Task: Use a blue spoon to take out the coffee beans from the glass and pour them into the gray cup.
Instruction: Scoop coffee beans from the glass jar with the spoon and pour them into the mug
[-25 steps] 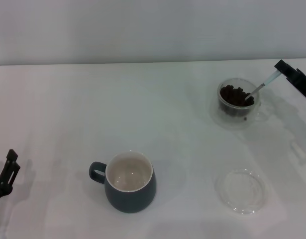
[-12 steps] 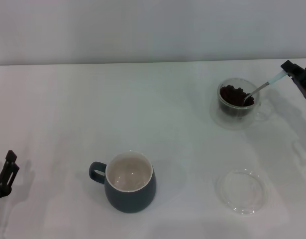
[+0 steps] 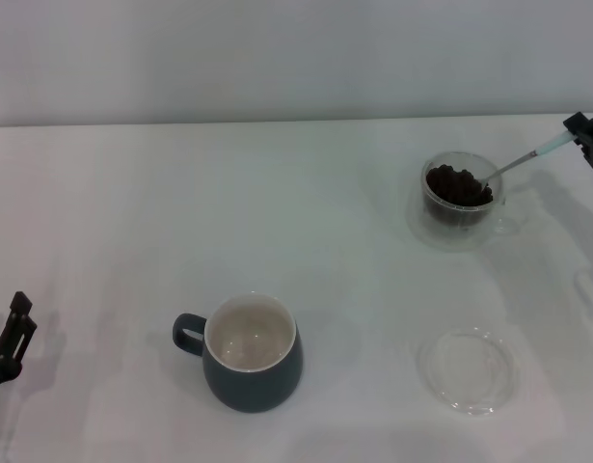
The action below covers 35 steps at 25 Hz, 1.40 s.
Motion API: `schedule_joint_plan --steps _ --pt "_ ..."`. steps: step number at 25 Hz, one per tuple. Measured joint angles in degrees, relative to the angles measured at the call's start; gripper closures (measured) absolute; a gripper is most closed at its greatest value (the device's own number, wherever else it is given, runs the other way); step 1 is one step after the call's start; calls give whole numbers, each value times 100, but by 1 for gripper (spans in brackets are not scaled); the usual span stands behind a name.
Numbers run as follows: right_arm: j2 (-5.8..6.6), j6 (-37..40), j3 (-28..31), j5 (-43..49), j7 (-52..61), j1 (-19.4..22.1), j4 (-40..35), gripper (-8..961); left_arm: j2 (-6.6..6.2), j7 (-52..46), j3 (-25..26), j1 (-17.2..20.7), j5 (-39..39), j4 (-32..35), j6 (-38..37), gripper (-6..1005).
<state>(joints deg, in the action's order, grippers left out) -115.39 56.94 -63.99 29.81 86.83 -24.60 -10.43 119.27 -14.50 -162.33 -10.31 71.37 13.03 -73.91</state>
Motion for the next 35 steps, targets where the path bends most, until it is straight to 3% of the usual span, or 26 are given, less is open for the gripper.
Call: schedule_joint_plan --steps 26,35 --pt "21 25 -1 -250 379 45 82 794 -9 0 17 -31 18 -60 0 290" --pt "27 510 -47 -231 561 67 105 793 -9 4 17 -32 17 -74 0 288"
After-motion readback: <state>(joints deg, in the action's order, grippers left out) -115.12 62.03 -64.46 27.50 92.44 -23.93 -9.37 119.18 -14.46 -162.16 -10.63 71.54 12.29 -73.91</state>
